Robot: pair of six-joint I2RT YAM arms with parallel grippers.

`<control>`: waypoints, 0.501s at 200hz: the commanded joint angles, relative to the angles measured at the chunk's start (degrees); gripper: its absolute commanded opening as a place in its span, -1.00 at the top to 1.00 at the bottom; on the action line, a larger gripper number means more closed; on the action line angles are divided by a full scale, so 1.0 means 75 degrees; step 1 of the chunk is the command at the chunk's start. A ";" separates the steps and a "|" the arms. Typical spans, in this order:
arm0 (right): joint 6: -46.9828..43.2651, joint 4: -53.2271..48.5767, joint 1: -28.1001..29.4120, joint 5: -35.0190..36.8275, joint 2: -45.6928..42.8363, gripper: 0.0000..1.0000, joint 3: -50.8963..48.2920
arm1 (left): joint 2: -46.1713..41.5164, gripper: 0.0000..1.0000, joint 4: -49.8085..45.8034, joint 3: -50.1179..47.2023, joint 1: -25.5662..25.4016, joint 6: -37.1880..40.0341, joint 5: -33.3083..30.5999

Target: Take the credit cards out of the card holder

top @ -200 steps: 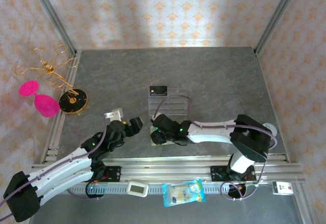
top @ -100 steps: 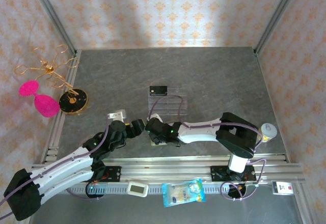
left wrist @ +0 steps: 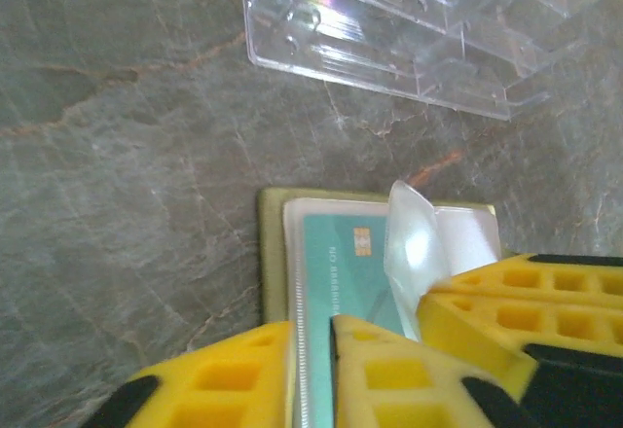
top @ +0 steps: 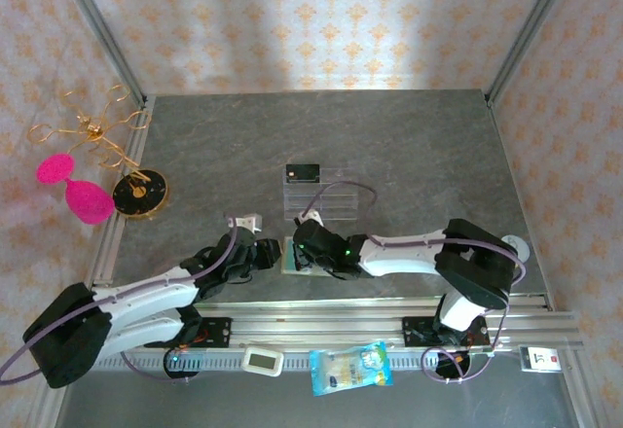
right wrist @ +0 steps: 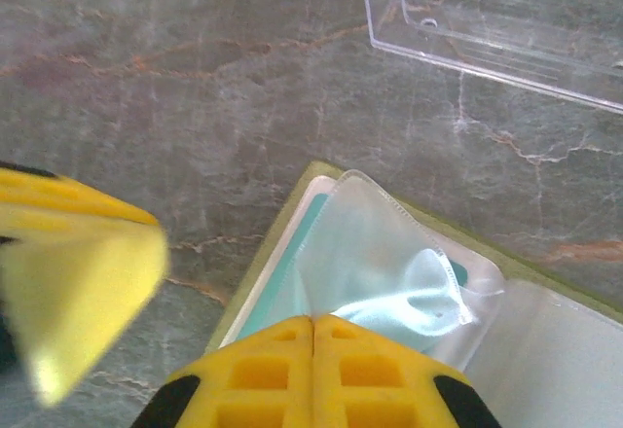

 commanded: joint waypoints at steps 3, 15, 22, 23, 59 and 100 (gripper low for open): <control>0.0424 0.0535 -0.0012 0.0061 -0.0299 0.99 -0.0203 | 0.0550 0.71 0.0699 0.0226 -0.0234 0.0042 0.0361; 0.0522 0.0489 0.0001 0.0229 -0.0434 0.81 -0.0282 | 0.0965 0.72 0.0782 0.0393 -0.0337 0.0076 0.0424; 0.0562 0.0500 -0.0006 0.0355 -0.0583 0.63 -0.0382 | 0.1231 0.72 0.0785 0.0510 -0.0423 0.0105 0.0465; 0.0577 0.0494 -0.0013 0.0382 -0.0610 0.61 -0.0394 | 0.1267 0.72 0.0780 0.0520 -0.0429 0.0109 0.0472; 0.0931 -0.0015 -0.0009 0.1657 -0.1828 0.24 -0.0868 | 0.2004 0.74 0.0770 0.1140 -0.0885 0.0211 0.0551; 0.1299 -0.0607 -0.0021 0.2436 -0.3155 0.21 -0.1468 | 0.2382 0.56 0.0652 0.1720 -0.1258 0.0334 0.0659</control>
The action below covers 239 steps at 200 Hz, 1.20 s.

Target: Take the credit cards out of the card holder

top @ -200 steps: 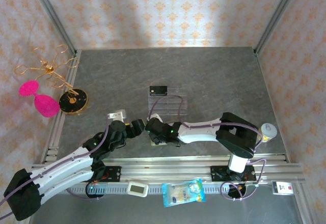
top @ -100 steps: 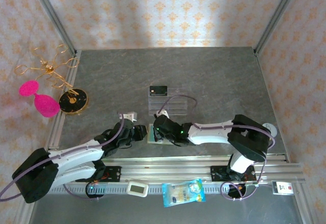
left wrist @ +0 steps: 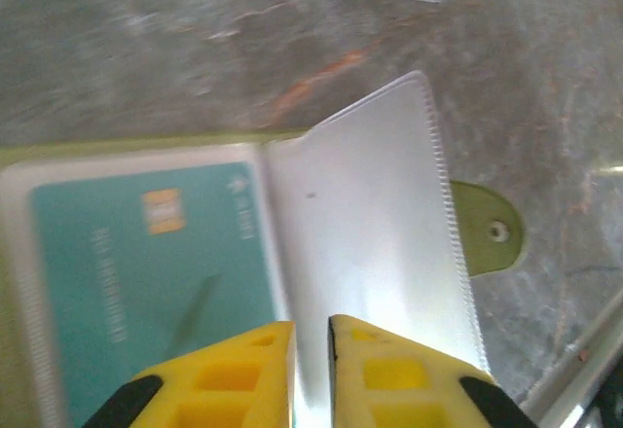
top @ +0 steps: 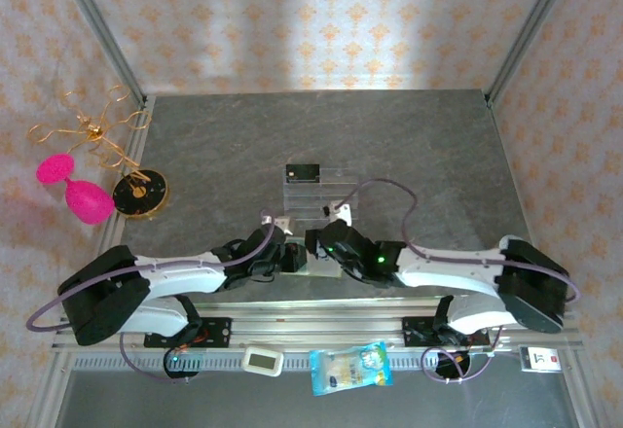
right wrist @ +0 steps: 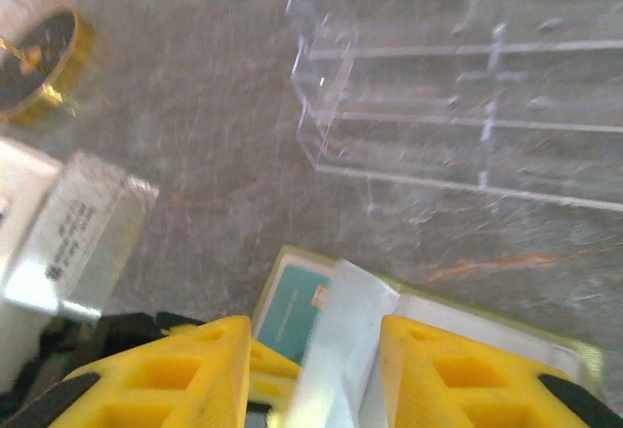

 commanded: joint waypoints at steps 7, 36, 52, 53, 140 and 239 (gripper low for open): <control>0.0412 -0.0618 -0.0037 0.0955 -0.0677 0.20 -0.0434 | 0.0481 0.54 0.0202 0.0517 -0.0249 0.0239 0.0284; 0.0650 -0.0740 -0.0074 0.0883 -0.1182 0.20 -0.0787 | 0.1446 0.59 -0.0142 0.1207 -0.0602 0.0508 0.0579; 0.0708 -0.0735 -0.0152 0.0672 -0.1302 0.24 -0.0921 | 0.1705 0.66 -0.0139 0.1325 -0.0643 0.0539 0.0822; 0.0708 -0.0726 -0.0156 0.0652 -0.1307 0.25 -0.0930 | 0.1707 0.66 -0.0121 0.1323 -0.0643 0.0538 0.0838; -0.0423 0.0387 -0.0606 -0.2735 0.0499 0.90 -0.0443 | -0.1068 0.81 -0.0920 -0.0156 0.0027 0.0013 -0.0821; -0.0399 -0.0329 -0.0806 -0.2003 0.1471 0.88 -0.0365 | -0.0400 0.61 -0.0720 -0.0307 0.0480 0.0422 -0.1275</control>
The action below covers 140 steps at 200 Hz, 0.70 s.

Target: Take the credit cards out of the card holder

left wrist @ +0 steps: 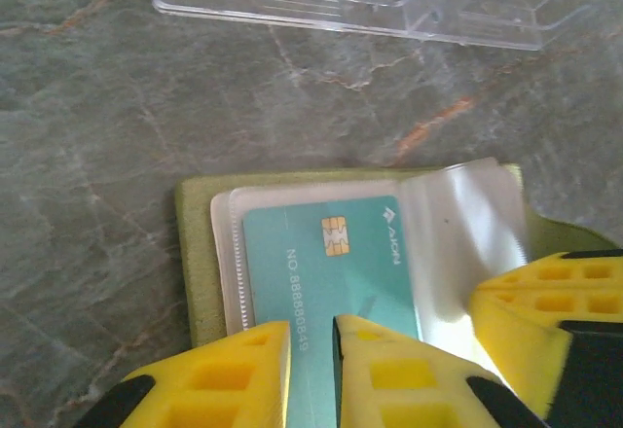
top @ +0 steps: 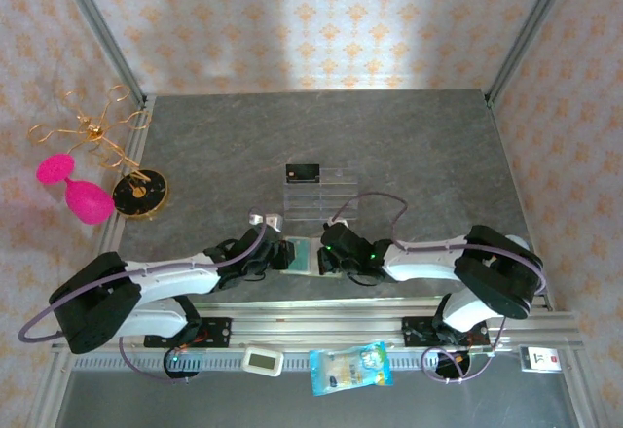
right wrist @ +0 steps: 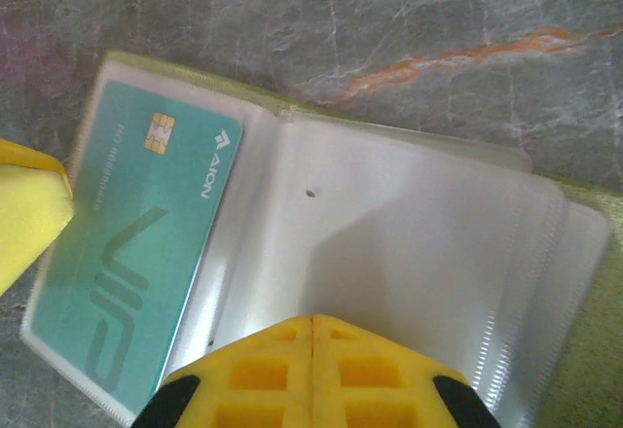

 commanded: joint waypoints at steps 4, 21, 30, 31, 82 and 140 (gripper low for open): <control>-0.0298 -0.0370 -0.0057 0.0314 -0.0266 0.85 0.0092 | 0.0009 0.61 -0.0062 0.0022 0.0058 0.0135 -0.0363; -0.0550 -0.0459 -0.0057 0.0351 -0.0744 0.69 0.0267 | -0.0197 0.53 -0.0022 -0.0059 0.0061 0.0135 -0.0344; -0.0664 -0.0461 -0.0057 0.0267 -0.0909 0.61 0.0366 | -0.0329 0.50 0.0060 -0.0153 0.0055 0.0087 -0.0367; -0.0671 -0.0461 -0.0063 0.0250 -0.0923 0.60 0.0380 | -0.0338 0.50 0.0063 -0.0162 0.0053 0.0078 -0.0368; -0.0598 -0.0149 -0.0062 -0.0629 -0.0241 0.45 0.0909 | -0.0694 0.26 0.0609 -0.0523 0.0053 0.0066 -0.0295; -0.0158 -0.0379 -0.0060 0.0278 -0.0264 0.46 0.0773 | 0.0169 -0.15 -0.0606 0.0504 -0.0774 0.0888 -0.1800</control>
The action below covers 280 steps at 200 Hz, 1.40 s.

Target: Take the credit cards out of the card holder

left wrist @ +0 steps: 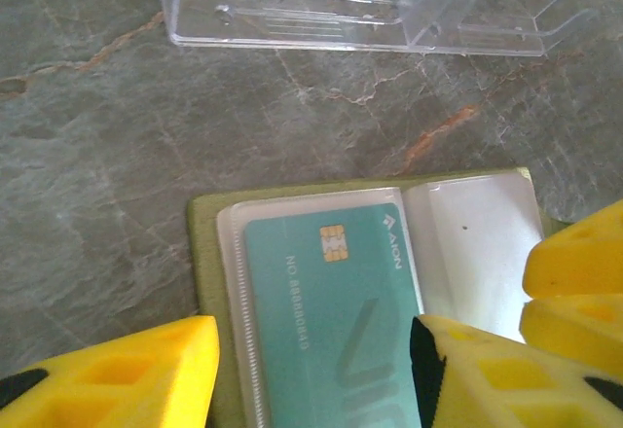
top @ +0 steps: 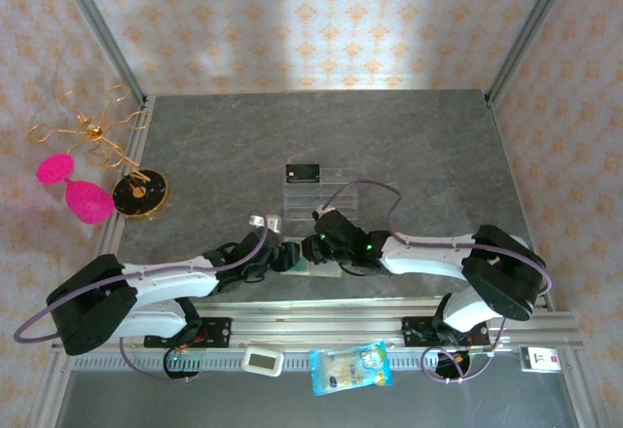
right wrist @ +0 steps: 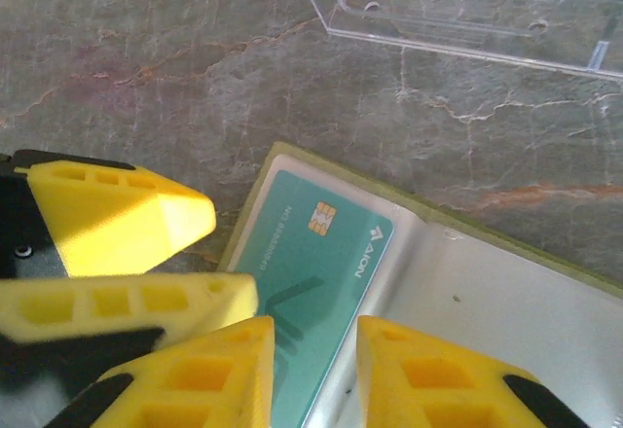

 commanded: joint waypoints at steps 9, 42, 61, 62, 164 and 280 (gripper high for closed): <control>0.0288 -0.0183 -0.0030 0.0620 -0.0235 0.46 -0.0191 | 0.0419 -0.12 -0.0549 0.0531 -0.0421 0.0507 -0.1096; 0.0264 -0.0002 -0.0034 0.0421 -0.0546 0.45 -0.0527 | 0.1014 -0.01 -0.0435 0.0602 -0.0462 0.0475 -0.1138; 0.0285 0.0299 -0.0044 0.0144 -0.0666 0.44 -0.0687 | 0.1265 0.12 -0.0328 0.0602 -0.0481 0.0424 -0.0964; 0.0283 0.0310 -0.0045 0.0143 -0.0667 0.44 -0.0695 | 0.1279 0.12 -0.0321 0.0602 -0.0483 0.0420 -0.0962; 0.1097 0.1797 -0.0450 -0.1887 0.0277 0.38 -0.0657 | 0.1094 0.45 -0.0198 0.0157 -0.0556 -0.0007 -0.0578; 0.1439 0.1295 -0.0454 -0.1832 0.1348 0.33 0.0008 | 0.1034 0.43 -0.0021 0.0063 -0.0555 -0.0007 -0.0431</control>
